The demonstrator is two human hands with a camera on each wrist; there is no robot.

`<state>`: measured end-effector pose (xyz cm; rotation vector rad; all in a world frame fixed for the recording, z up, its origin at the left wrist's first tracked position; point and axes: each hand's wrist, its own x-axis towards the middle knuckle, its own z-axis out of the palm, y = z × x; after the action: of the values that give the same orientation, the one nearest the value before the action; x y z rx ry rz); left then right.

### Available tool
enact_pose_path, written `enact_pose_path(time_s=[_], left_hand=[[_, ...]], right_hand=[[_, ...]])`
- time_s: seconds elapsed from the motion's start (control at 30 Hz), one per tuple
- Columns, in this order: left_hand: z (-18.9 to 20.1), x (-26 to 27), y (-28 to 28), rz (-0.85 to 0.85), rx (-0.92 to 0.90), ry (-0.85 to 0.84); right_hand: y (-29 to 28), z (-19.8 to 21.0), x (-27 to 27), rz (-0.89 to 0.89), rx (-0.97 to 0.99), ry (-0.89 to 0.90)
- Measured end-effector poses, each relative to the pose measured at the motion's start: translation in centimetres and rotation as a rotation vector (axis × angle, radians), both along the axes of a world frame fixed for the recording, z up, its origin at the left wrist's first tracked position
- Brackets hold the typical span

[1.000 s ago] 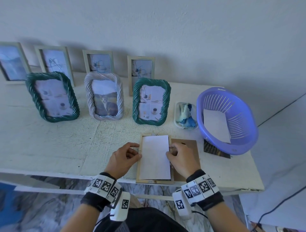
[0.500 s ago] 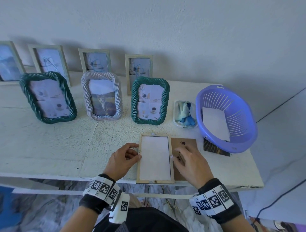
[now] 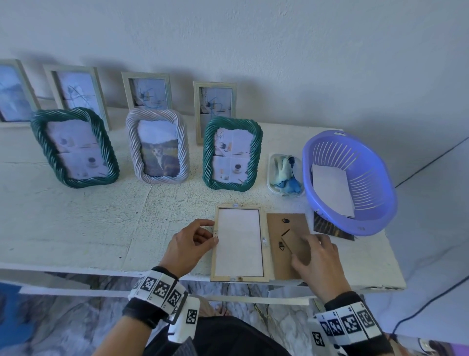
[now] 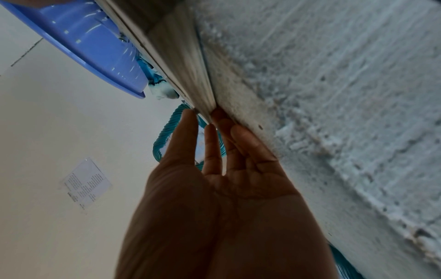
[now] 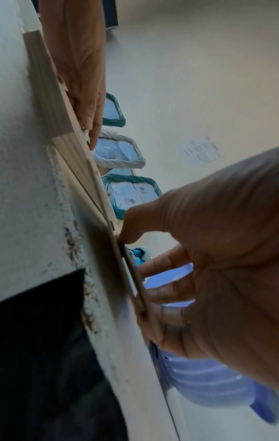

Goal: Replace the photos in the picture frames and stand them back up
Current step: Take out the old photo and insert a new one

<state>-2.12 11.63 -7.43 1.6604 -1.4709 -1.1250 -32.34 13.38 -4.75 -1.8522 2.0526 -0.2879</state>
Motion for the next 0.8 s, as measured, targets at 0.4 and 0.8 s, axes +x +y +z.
enact_pose_path(time_s=[0.4, 0.8], left_hand=[[-0.1, 0.0, 0.1, -0.002, -0.01, 0.007], [-0.4, 0.1, 0.2, -0.01, -0.044, -0.025]], right_hand=[[0.3, 2.1, 4.0, 0.145, -0.288, -0.102], [0.1, 0.1, 10.2, 0.299, -0.248, 0.077]])
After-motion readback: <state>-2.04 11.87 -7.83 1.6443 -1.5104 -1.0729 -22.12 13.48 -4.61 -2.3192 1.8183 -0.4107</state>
